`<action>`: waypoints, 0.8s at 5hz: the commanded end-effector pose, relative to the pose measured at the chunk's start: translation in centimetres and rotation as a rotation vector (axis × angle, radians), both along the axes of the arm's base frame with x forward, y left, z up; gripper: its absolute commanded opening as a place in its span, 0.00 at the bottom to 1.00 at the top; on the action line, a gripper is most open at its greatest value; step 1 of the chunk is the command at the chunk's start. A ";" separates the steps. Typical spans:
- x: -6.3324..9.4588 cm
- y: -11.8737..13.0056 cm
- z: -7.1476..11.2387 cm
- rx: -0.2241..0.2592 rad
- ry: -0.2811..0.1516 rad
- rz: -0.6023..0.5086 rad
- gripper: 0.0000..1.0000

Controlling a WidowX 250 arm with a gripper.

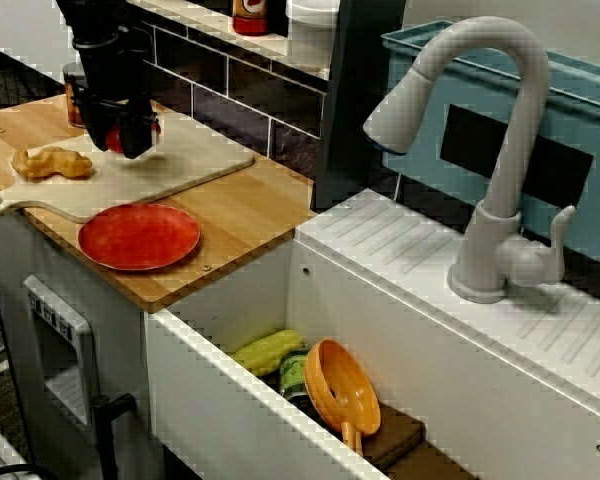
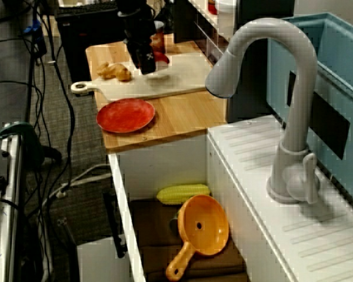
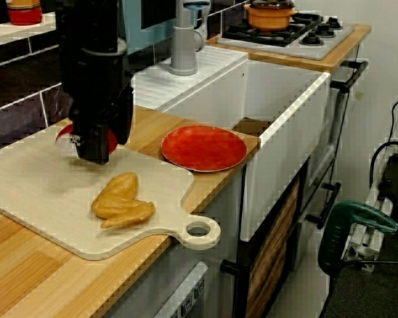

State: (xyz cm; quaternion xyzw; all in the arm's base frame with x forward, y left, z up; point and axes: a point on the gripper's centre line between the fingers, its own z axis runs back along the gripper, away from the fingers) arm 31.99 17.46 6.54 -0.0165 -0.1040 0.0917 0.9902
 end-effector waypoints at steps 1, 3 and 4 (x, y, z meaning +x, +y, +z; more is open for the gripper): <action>-1.0 -1.8 3.6 0.080 -0.095 -0.097 0.00; -2.7 -3.3 4.8 0.071 -0.112 -0.157 0.00; -3.3 -3.8 5.2 0.068 -0.119 -0.182 0.00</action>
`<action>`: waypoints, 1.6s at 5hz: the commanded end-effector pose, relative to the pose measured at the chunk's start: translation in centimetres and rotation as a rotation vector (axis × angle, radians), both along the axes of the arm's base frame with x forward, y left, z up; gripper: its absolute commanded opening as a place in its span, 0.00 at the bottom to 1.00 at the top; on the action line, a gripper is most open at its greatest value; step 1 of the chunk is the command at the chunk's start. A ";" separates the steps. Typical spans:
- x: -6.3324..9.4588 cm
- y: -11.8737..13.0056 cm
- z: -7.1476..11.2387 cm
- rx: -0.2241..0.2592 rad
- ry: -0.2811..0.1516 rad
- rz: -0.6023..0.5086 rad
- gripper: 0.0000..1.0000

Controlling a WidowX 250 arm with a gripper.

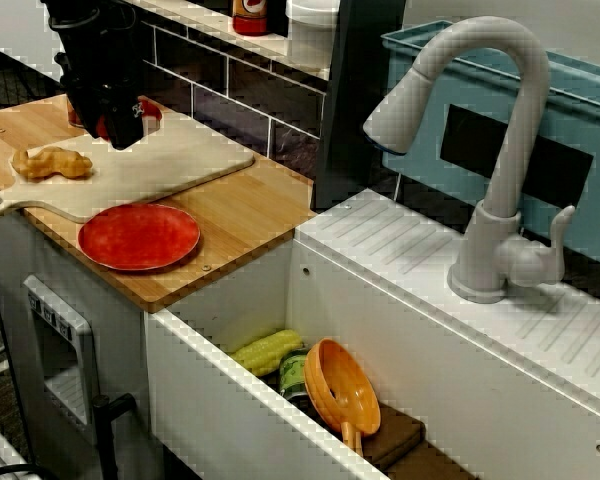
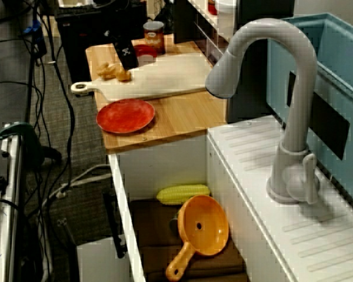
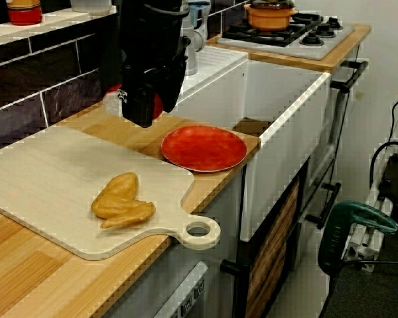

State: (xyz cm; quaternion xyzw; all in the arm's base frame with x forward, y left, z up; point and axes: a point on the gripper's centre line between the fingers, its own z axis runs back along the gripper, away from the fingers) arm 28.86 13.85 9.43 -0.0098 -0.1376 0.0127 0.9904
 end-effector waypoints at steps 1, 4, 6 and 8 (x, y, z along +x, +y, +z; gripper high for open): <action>-0.9 -1.1 2.3 0.033 -0.057 -0.059 0.00; -3.6 -3.4 1.6 0.050 -0.084 -0.111 0.00; -4.4 -4.8 0.2 0.037 -0.082 -0.132 0.00; -4.9 -5.9 -1.1 0.044 -0.085 -0.138 0.00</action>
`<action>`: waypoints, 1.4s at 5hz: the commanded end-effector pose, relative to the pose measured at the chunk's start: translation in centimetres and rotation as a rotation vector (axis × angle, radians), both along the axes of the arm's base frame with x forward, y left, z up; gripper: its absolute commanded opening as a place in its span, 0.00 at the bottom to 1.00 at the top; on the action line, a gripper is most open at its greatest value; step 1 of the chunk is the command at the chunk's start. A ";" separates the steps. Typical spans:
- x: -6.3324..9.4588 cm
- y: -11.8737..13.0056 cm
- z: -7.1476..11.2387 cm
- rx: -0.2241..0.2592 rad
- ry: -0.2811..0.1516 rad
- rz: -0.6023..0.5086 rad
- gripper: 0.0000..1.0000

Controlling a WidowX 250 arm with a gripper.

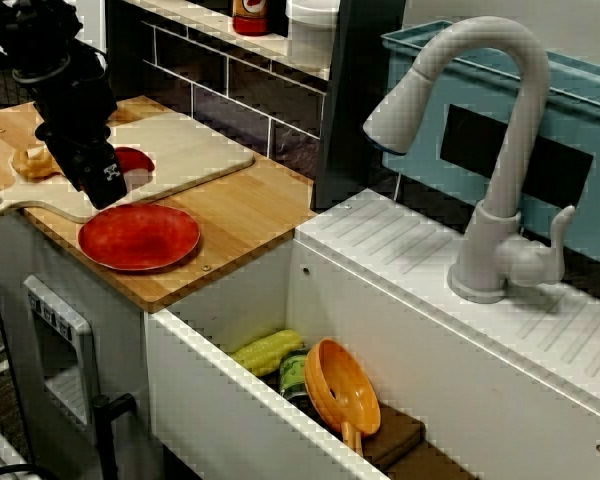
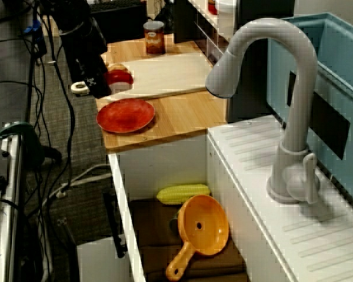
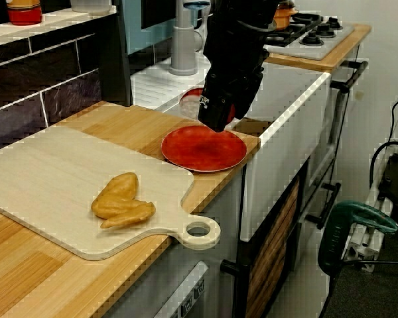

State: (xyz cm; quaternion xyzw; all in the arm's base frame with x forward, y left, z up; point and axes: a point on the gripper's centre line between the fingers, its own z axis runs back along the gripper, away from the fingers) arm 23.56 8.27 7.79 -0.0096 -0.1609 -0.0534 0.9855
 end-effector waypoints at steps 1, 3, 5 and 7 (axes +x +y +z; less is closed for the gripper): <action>0.4 -0.7 -0.4 0.027 -0.028 -0.008 0.00; 0.8 -1.7 -2.3 0.069 -0.018 -0.005 0.00; 1.6 -1.2 -3.0 0.075 -0.001 0.008 0.00; 1.7 -1.1 -4.5 0.112 0.013 0.016 0.90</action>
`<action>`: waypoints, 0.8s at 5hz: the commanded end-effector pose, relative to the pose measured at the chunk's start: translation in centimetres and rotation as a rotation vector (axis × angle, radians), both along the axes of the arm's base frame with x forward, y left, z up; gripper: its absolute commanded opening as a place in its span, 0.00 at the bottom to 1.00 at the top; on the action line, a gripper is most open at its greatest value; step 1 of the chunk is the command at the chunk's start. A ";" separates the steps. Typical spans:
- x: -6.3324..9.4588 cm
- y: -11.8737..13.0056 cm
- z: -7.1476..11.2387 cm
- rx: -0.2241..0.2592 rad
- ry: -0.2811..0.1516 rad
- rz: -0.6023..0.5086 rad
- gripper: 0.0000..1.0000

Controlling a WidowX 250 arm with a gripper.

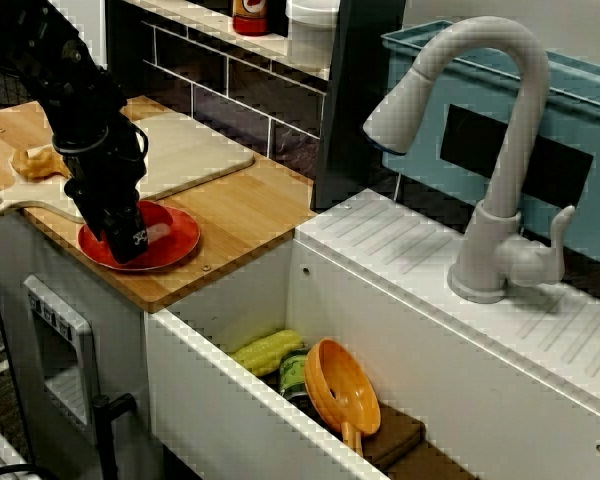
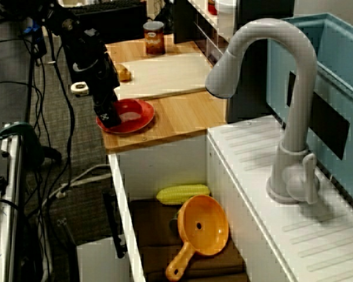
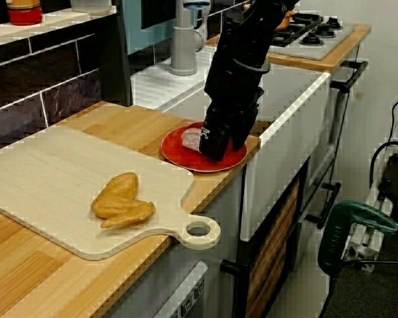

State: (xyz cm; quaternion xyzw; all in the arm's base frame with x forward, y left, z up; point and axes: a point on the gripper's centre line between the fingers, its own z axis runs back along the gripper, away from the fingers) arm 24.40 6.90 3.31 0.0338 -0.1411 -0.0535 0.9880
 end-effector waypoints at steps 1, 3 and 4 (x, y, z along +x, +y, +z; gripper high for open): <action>0.9 0.2 -0.6 0.036 -0.018 -0.020 1.00; 1.2 0.9 0.4 -0.005 -0.006 0.004 1.00; 1.5 1.4 1.5 -0.030 0.000 0.010 1.00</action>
